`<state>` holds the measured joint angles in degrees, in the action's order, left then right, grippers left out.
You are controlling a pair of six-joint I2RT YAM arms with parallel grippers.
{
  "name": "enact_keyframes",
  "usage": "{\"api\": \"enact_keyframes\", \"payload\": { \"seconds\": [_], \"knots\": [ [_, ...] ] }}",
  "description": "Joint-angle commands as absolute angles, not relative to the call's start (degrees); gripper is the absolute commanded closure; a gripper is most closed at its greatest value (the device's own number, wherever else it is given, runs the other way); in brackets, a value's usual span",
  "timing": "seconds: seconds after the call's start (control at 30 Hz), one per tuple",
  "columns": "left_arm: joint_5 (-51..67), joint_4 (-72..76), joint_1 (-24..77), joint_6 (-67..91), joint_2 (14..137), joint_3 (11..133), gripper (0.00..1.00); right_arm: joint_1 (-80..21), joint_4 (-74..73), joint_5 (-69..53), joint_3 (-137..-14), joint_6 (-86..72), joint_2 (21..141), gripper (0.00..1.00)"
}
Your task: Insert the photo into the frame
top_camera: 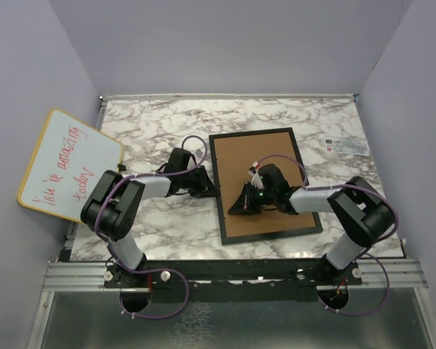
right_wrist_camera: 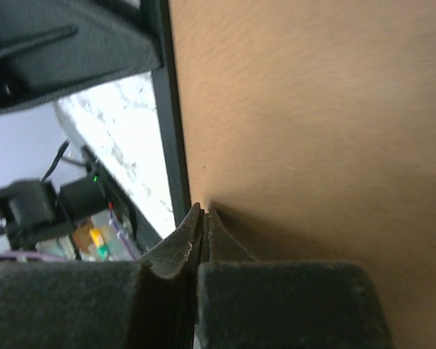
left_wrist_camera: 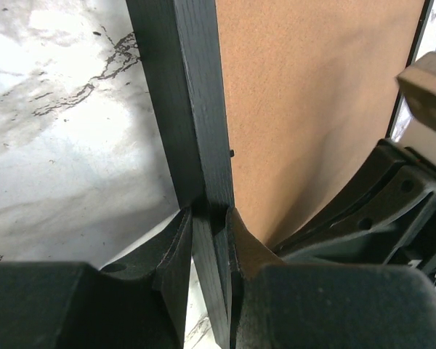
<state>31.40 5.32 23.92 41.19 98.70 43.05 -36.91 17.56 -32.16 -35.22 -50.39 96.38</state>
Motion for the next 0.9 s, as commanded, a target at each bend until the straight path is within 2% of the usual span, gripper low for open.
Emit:
{"api": "enact_keyframes", "payload": {
  "seconds": [0.0,0.2,0.3,0.37,0.47,0.53,0.63,0.73,0.87],
  "knots": [
    [15.35,-7.53,22.88,34.3,104.83,39.73,0.93,-35.51,0.42,-8.69,-32.62,-48.58,94.27,0.99],
    [17.22,-7.98,22.76,33.99,104.4,42.47,0.92,-35.23,-6.97,-3.69,-37.21,-47.57,86.24,0.93],
    [19.38,-7.94,22.76,33.65,103.6,45.6,0.85,-33.89,-13.89,2.01,-42.25,-46.23,83.23,0.87],
    [21.46,-8.01,22.77,33.19,103.08,48.12,0.77,-32.06,-18.47,4.98,-45.61,-44.51,82.04,0.77],
    [27.31,-7.7,22.76,32.6,103.15,52.25,0.49,-27.58,-25.04,7.91,-50.4,-41.99,82.17,0.69],
    [29.89,-8.1,22.76,32.32,104.06,54.52,0.36,-23.78,-28.55,9.32,-52.92,-40.56,82.6,0.64],
    [28.68,-10.77,22.76,31.07,105.9,57.01,0.29,-18.5,-32.17,13.53,-55.41,-39.02,82.7,0.47],
    [25.46,-13.72,22.76,29.5,107.05,58.75,0.26,-14.19,-34.48,16.89,-56.36,-37.22,83.76,0.27],
    [24.19,-14.73,22.76,28.12,108.16,60.97,0.25,-9.66,-35.1,18.48,-54.88,-36.21,84.19,0.14]
  ]
}}
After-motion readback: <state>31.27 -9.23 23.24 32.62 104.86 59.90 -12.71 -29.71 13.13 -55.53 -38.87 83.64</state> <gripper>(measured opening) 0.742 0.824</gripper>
